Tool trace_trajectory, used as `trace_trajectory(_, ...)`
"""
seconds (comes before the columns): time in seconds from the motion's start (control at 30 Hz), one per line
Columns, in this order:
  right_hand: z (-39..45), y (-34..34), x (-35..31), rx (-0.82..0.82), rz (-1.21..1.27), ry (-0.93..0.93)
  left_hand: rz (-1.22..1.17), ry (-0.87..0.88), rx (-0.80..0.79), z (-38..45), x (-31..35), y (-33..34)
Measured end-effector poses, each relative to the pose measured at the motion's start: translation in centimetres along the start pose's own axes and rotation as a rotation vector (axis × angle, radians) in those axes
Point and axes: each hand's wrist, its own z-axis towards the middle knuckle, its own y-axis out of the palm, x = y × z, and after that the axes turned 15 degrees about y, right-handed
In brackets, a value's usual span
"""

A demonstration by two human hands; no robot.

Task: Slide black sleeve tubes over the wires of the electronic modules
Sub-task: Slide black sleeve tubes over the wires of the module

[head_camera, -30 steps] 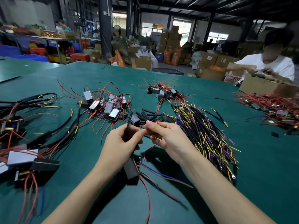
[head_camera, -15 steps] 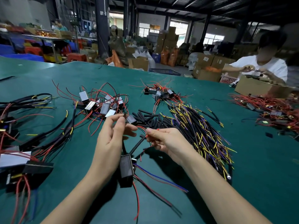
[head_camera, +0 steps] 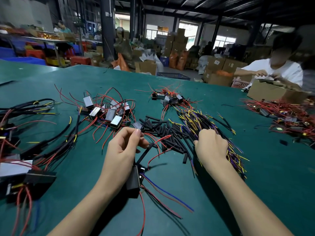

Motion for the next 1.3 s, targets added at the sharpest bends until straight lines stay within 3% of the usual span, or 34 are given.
trace_trajectory(0.13,0.0,0.6,0.2,0.062,0.126,0.018,0.015,0.007,-0.007,-0.1,0.1,0.0)
trace_trajectory(0.23,0.3,0.1,-0.1,0.019,0.495,0.043,0.016,0.013,-0.002,0.0,0.3,0.0)
trace_trajectory(0.37,0.3,-2.3,-1.3,-0.410,1.325,0.045,0.009,0.005,0.017,0.2,0.3,0.0)
trace_trajectory(0.53,-0.4,-4.1,-1.5,-0.999,1.667,-0.004,-0.095,-0.068,0.072,0.4,0.4,-0.1)
trace_trajectory(0.73,-1.0,-4.3,-2.2,-1.173,1.751,-0.053,-0.133,-0.138,0.070,0.7,0.0,-0.2)
trace_trajectory(1.3,-2.0,-4.3,-2.8,-1.181,1.828,-0.065,-0.132,-0.152,-0.050,0.5,0.8,0.1)
